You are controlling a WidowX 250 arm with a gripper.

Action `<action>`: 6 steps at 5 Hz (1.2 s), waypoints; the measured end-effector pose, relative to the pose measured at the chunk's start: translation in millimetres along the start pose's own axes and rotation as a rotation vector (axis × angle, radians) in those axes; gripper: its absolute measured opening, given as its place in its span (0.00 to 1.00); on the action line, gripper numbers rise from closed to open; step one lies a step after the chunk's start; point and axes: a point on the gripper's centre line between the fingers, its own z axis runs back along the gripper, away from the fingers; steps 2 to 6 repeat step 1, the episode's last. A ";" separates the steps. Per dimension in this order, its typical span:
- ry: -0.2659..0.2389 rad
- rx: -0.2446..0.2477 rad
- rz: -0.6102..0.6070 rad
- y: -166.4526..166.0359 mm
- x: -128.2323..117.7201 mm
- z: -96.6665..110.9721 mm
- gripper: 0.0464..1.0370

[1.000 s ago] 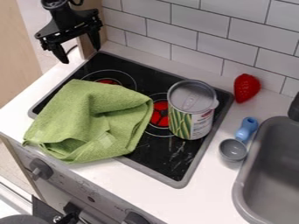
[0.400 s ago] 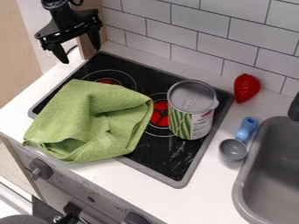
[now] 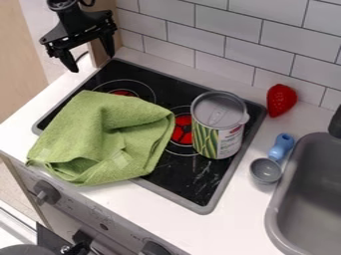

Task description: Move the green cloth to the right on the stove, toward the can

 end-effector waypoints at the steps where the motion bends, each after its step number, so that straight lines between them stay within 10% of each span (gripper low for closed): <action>1: -0.001 -0.001 0.000 -0.1 0.2 0.0 0.96; 6: -0.001 -0.001 0.000 -0.1 0.2 0.0 0.96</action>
